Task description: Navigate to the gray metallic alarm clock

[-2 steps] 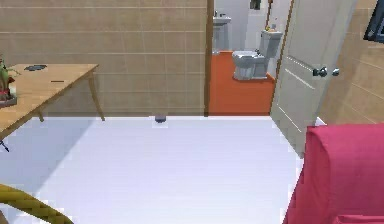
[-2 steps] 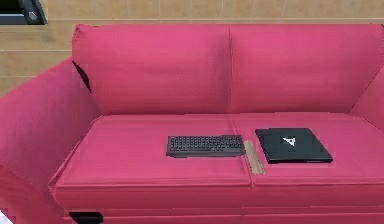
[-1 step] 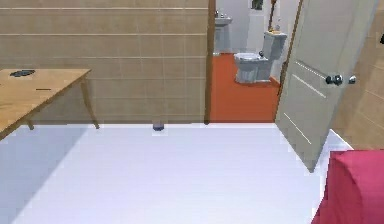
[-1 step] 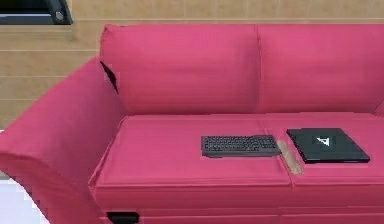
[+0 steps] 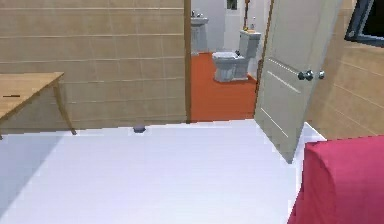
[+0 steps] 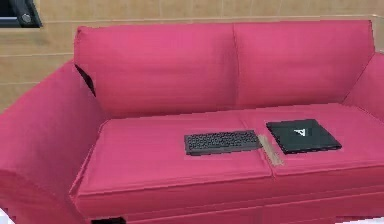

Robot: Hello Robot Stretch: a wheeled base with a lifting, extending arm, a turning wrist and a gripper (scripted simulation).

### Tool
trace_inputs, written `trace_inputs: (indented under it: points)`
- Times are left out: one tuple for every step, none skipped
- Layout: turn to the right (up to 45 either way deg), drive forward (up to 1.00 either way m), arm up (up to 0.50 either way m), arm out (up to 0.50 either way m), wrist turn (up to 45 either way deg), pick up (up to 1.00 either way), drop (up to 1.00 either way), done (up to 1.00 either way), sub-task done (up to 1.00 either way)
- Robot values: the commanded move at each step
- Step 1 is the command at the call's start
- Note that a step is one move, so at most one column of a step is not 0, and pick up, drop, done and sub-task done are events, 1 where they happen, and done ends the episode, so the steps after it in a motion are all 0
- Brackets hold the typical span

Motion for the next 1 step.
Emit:
trace_inputs:
  points:
    - [0.0, 1.00, 0.00, 0.00, 0.0, 0.00, 0.00, 0.00, 0.00]
